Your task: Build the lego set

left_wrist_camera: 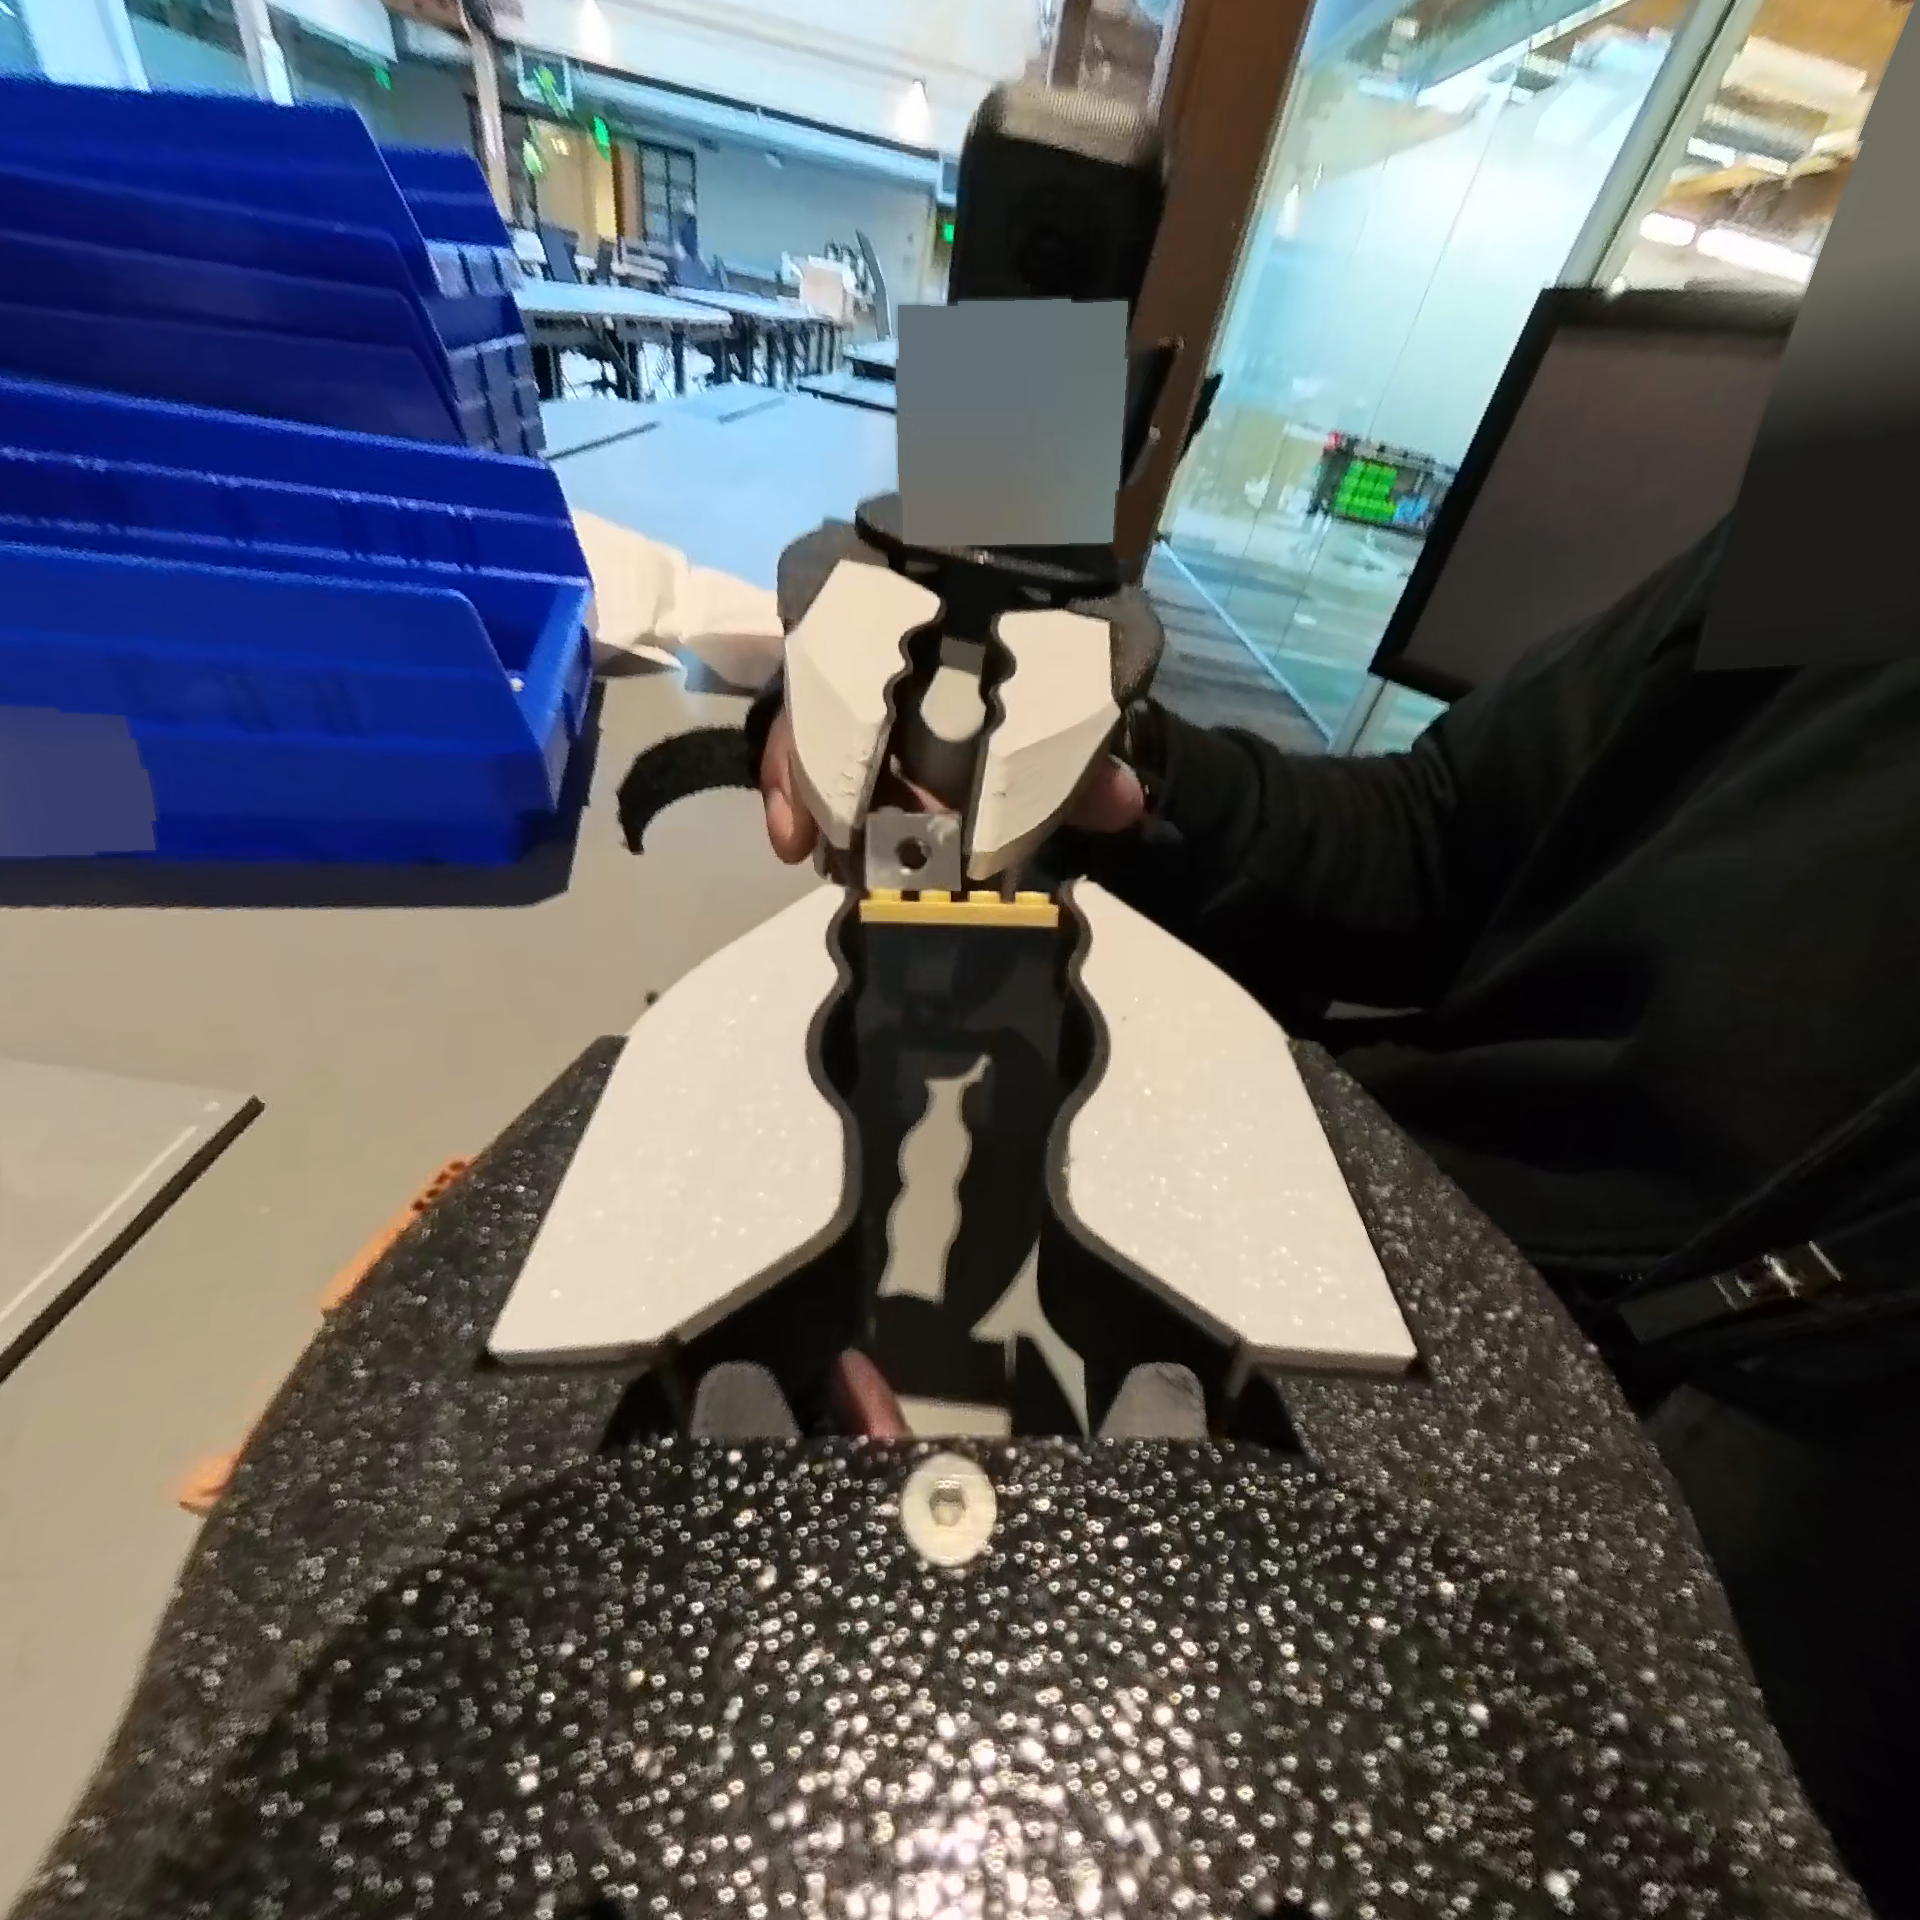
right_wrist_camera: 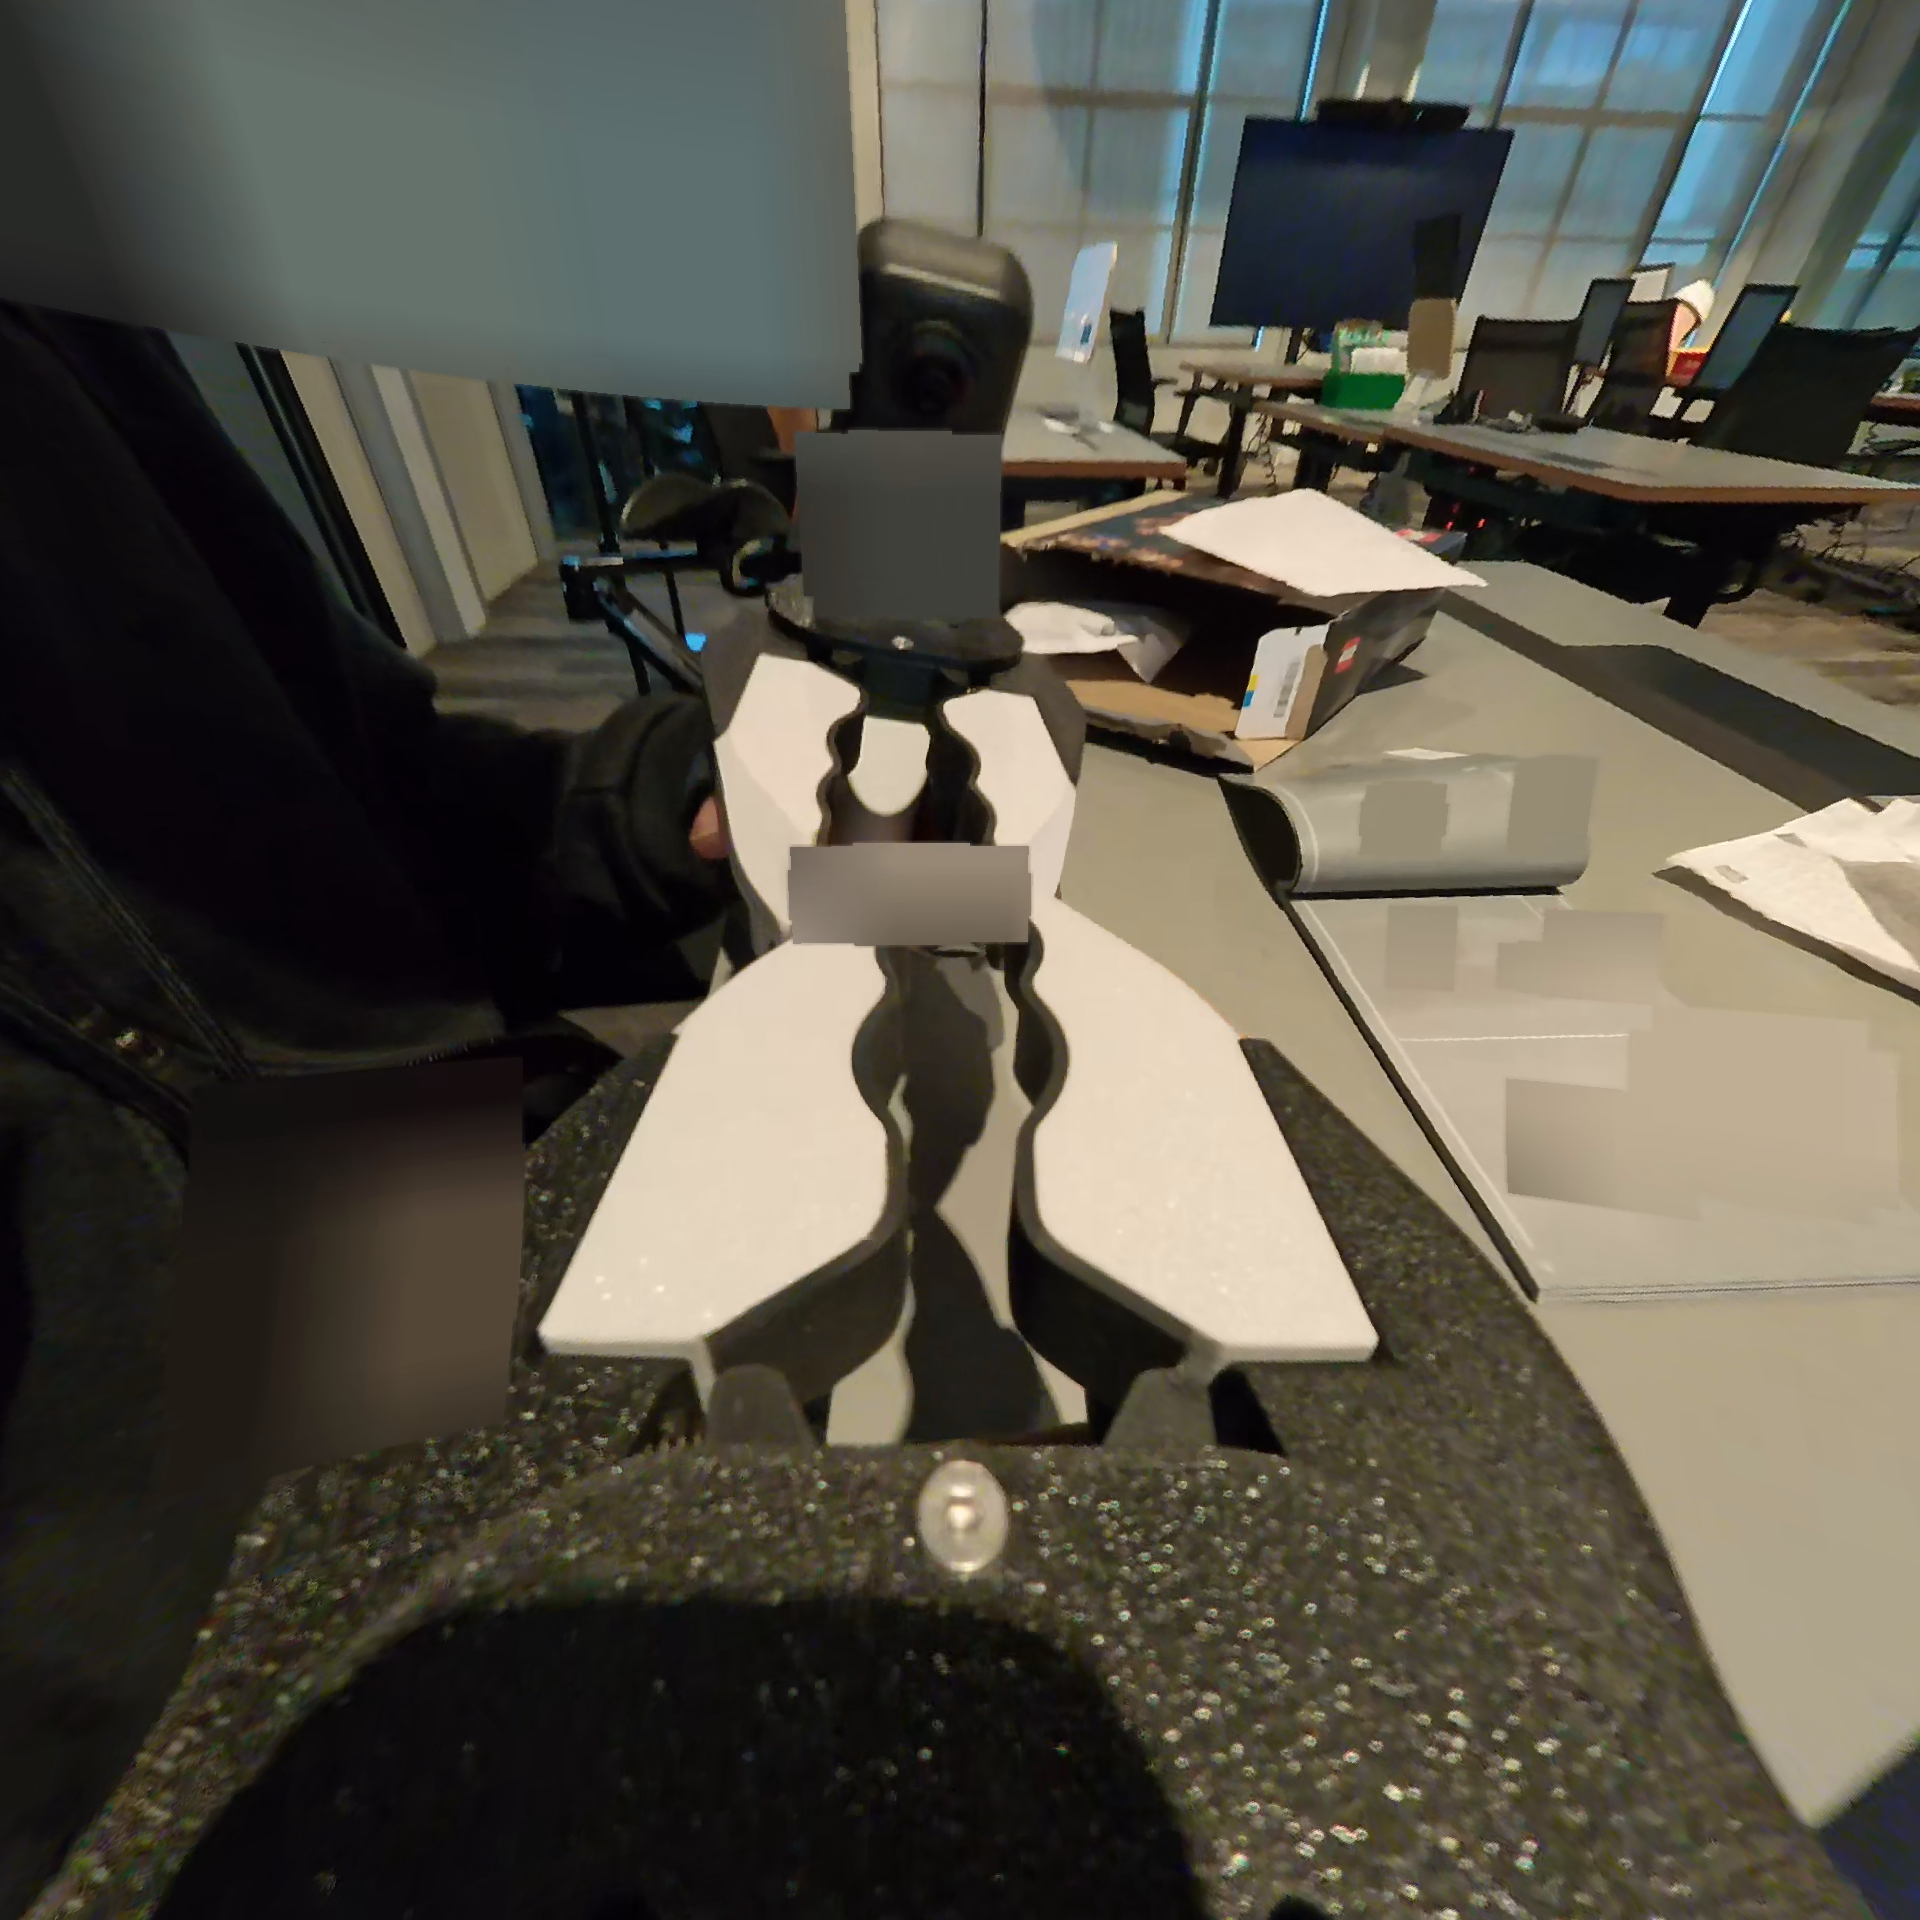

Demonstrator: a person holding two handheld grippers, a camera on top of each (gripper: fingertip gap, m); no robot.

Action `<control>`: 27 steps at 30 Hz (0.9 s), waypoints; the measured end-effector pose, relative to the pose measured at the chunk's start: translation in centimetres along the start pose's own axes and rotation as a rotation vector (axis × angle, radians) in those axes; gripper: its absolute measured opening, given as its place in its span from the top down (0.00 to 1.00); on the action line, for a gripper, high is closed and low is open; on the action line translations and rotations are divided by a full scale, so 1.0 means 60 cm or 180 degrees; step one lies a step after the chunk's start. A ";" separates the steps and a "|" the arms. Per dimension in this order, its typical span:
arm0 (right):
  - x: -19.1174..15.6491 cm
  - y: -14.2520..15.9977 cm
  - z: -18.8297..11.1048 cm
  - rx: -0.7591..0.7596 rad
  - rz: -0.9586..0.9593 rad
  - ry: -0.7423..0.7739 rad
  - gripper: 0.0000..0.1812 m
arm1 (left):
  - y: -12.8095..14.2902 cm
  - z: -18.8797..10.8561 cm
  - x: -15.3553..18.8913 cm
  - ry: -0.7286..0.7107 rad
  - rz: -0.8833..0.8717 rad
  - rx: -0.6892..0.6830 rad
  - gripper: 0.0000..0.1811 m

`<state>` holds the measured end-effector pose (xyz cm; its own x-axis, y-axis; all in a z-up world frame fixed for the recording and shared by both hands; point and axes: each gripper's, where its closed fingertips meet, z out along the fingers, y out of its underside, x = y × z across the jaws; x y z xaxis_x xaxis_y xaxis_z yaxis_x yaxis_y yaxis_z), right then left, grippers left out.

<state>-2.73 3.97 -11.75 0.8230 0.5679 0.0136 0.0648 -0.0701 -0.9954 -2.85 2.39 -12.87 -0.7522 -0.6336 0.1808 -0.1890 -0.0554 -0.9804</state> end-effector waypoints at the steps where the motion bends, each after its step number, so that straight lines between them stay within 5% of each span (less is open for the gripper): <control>1: 0.001 -0.001 -0.001 0.0023 0.0020 0.0007 0.91 | -0.003 0.000 -0.001 -0.0011 -0.0007 0.0028 0.81; 12: 0.008 -0.028 -0.006 0.0490 0.0162 0.0110 0.91 | -0.036 0.003 -0.003 -0.0095 -0.0008 0.0504 0.81; 27: 0.004 -0.053 -0.015 0.0431 -0.0250 0.0407 0.91 | -0.063 0.007 0.006 -0.0058 -0.0118 0.0857 0.81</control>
<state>-2.24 3.60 -8.52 0.8840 0.4578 0.0950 0.0623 0.0861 -0.9943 -2.13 2.05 -9.16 -0.7359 -0.6410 0.2181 -0.0397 -0.2807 -0.9590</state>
